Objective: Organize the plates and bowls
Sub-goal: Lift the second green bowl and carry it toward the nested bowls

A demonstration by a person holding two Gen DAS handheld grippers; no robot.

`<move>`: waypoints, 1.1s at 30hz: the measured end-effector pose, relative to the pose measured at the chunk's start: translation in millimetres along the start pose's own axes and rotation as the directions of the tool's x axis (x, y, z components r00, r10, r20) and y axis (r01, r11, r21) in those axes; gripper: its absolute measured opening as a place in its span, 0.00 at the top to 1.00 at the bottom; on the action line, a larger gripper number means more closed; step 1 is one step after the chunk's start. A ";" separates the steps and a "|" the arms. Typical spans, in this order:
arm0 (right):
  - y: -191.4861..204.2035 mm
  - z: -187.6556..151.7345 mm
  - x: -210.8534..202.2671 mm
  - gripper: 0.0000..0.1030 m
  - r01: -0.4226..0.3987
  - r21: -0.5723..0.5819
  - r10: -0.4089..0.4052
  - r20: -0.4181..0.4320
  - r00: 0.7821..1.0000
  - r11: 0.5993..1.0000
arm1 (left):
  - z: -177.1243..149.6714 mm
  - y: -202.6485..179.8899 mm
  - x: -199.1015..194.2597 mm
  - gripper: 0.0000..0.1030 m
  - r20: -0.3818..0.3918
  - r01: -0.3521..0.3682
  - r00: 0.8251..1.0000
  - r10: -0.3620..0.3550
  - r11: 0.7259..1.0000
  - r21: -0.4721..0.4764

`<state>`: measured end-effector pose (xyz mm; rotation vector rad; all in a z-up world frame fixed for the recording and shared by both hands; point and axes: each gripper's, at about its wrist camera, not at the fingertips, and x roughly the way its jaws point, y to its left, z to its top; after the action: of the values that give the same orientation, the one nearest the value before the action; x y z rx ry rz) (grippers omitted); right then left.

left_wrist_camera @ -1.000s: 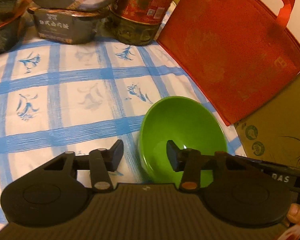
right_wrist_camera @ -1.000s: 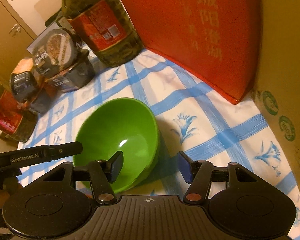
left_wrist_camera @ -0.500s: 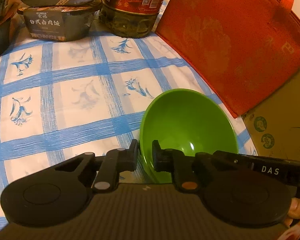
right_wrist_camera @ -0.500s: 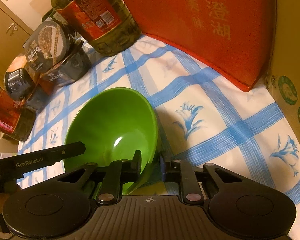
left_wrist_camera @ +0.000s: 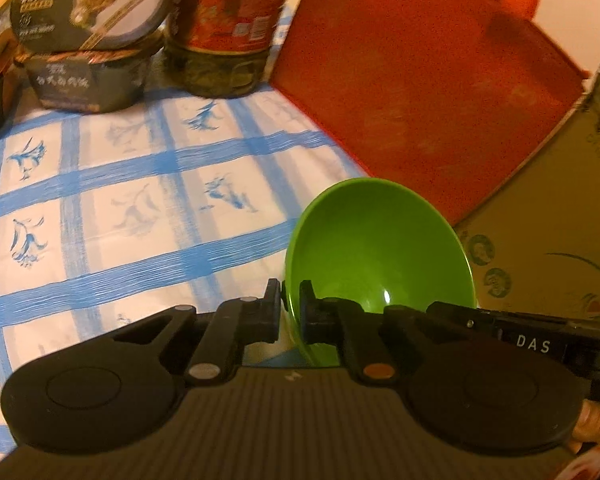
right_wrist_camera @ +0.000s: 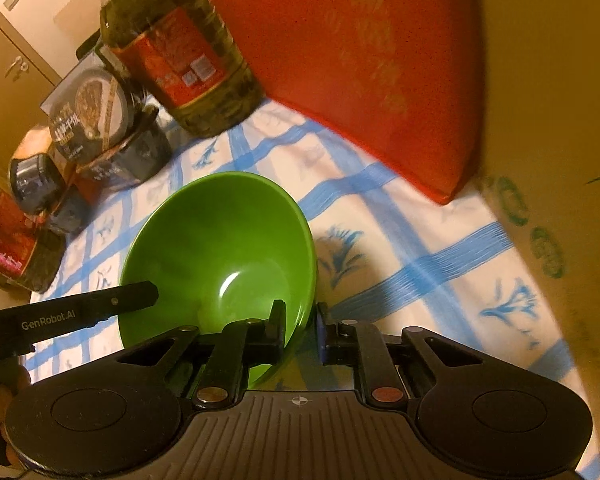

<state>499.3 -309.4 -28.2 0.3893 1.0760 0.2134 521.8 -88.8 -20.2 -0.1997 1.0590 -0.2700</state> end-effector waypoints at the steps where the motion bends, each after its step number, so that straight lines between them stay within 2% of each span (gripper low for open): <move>1: -0.6 -0.1 -7.9 0.86 0.005 -0.003 -0.005 0.009 1.000 1.000 | 0.2 -5.5 -3.4 0.93 0.004 0.004 1.000 -0.004 1.000 0.008; 9: -10.8 -22.9 -83.0 0.86 0.051 0.008 -0.052 0.084 0.995 0.999 | -14.7 -57.8 -39.8 0.93 0.014 0.068 0.998 -0.069 0.995 0.068; 13: -13.0 -48.6 -120.9 0.86 0.082 0.014 -0.083 0.119 0.989 0.997 | -35.8 -79.9 -63.6 0.93 0.013 0.097 0.995 -0.098 0.991 0.092; 19: -15.3 -102.7 -170.4 0.86 0.110 0.010 -0.110 0.138 0.984 0.994 | -86.1 -102.6 -101.1 0.93 0.012 0.117 0.993 -0.119 0.988 0.105; 24: -15.5 -145.6 -192.2 0.86 0.091 0.031 -0.094 0.127 0.987 0.995 | -134.1 -102.2 -121.6 0.93 -0.009 0.108 0.994 -0.108 0.989 0.098; 33: 4.2 -226.7 -200.7 0.86 0.056 -0.008 -0.055 0.084 0.995 0.998 | -227.6 -69.3 -157.6 0.93 -0.008 0.079 0.997 -0.079 0.997 0.010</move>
<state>205.5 -330.4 42.1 0.3558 1.0014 0.1516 240.6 -112.6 22.3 -0.2316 1.0585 -0.3480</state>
